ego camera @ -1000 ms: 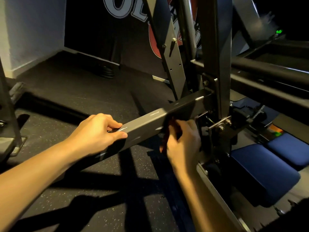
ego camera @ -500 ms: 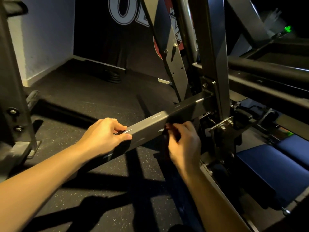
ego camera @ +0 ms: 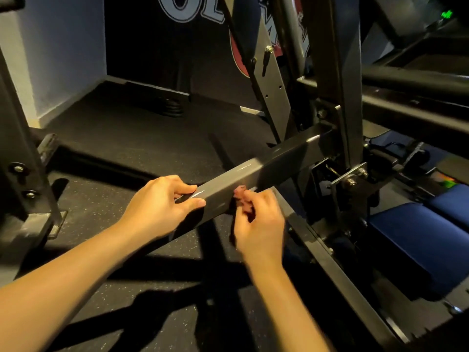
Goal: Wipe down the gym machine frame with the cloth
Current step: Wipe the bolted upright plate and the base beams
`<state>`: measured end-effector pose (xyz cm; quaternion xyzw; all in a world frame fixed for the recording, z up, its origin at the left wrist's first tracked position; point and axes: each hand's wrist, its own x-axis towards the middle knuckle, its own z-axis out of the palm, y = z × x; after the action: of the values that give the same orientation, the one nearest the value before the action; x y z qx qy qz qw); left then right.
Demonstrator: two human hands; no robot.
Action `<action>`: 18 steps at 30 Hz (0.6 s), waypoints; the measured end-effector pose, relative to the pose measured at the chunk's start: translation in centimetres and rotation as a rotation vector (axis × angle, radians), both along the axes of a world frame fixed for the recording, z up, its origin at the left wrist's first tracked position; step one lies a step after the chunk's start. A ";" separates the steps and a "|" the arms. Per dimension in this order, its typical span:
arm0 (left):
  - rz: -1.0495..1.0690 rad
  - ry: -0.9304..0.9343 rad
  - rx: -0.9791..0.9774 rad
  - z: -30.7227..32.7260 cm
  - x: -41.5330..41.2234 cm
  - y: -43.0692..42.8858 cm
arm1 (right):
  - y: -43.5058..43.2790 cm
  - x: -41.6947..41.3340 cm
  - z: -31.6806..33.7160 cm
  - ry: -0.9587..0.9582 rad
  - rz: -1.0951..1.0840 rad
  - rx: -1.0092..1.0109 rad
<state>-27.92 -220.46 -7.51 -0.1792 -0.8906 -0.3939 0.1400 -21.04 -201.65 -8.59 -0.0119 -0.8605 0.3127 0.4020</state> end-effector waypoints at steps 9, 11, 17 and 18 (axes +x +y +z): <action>-0.014 0.013 0.043 -0.3 0.2 -0.1 | -3.5 0.2 -3.4 0.093 -0.018 0.071; -0.023 0.017 0.033 -0.2 0.3 -0.2 | -3.6 0.6 -4.5 0.060 0.070 0.193; -0.027 -0.005 0.064 -0.4 0.3 -0.2 | 3.2 -2.3 2.8 0.172 -0.268 -0.179; -0.026 -0.008 0.070 -0.4 0.3 -0.2 | 2.4 -2.3 2.5 0.186 -0.265 -0.179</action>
<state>-27.61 -220.65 -7.90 -0.1842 -0.8744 -0.4273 0.1372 -23.35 -199.20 -6.10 -0.1322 -0.7792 0.3321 0.5149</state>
